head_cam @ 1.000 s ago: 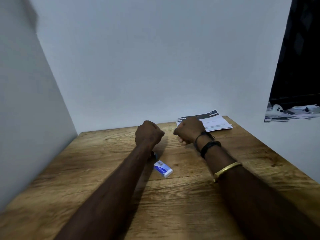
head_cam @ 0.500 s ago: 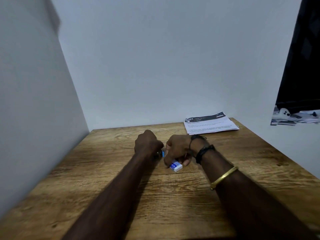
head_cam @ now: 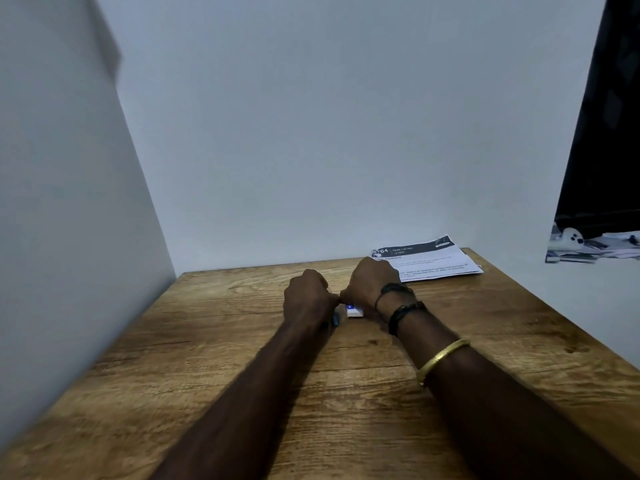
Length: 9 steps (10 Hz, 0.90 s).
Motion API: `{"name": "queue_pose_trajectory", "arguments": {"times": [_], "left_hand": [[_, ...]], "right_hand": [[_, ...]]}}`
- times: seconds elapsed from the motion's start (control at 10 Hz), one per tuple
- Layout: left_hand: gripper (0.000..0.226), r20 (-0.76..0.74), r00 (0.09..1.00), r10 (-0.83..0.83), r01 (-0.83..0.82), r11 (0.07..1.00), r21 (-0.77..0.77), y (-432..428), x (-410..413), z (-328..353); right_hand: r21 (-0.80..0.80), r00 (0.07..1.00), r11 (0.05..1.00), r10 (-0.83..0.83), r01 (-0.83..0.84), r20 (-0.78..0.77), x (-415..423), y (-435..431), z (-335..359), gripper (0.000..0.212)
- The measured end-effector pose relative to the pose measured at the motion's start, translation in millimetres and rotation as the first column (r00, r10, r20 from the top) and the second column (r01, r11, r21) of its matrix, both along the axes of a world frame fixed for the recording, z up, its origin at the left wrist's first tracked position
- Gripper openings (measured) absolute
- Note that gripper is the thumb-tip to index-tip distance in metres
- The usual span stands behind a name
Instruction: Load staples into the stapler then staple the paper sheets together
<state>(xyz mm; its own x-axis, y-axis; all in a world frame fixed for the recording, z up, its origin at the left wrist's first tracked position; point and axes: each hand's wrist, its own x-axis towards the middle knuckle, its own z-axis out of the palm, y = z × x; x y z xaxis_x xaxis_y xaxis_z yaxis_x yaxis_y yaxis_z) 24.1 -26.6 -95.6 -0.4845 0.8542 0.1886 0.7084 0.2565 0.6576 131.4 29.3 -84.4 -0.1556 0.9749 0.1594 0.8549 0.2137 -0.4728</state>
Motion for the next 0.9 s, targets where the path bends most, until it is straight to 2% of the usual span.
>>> {"name": "queue_pose_trajectory", "arguments": {"times": [0.1,0.3,0.5,0.6,0.7,0.8,0.9], "left_hand": [[0.028,-0.007,1.0,-0.009,0.009,1.0,0.0,2.7,0.3,-1.9],[0.005,-0.057,0.998,-0.027,0.028,0.999,0.016,2.6,4.7,-4.6],[0.014,-0.043,0.997,-0.064,0.065,0.997,0.034,5.3,0.2,-6.8],[0.028,-0.139,0.989,-0.054,0.074,0.986,0.146,8.5,-5.0,-2.5],[0.042,-0.293,0.956,-0.027,0.136,0.923,0.36,7.8,-11.9,3.2],[0.055,-0.469,0.882,0.051,0.228,0.825,0.517,10.3,-23.8,10.6],[0.069,-0.631,0.763,0.139,0.286,0.803,0.522,12.9,-33.1,22.7]], "right_hand": [[-0.01,1.0,1.0,-0.004,0.004,0.019,-1.1,4.8,-8.4,0.04],[-0.024,0.999,0.999,0.027,-0.026,0.031,-1.7,9.1,-14.3,0.04],[-0.019,0.998,0.998,0.057,-0.056,0.039,4.0,3.4,-10.3,0.035],[0.135,0.994,0.989,0.072,-0.061,-0.077,8.0,-3.6,-3.5,0.042],[0.423,0.988,0.904,0.12,-0.068,-0.097,4.7,-9.7,5.4,0.046],[0.669,0.986,0.736,0.167,-0.104,-0.031,0.7,-7.4,15.6,0.051],[0.756,0.988,0.638,0.13,-0.145,0.08,-3.2,-4.3,25.7,0.063]]}}
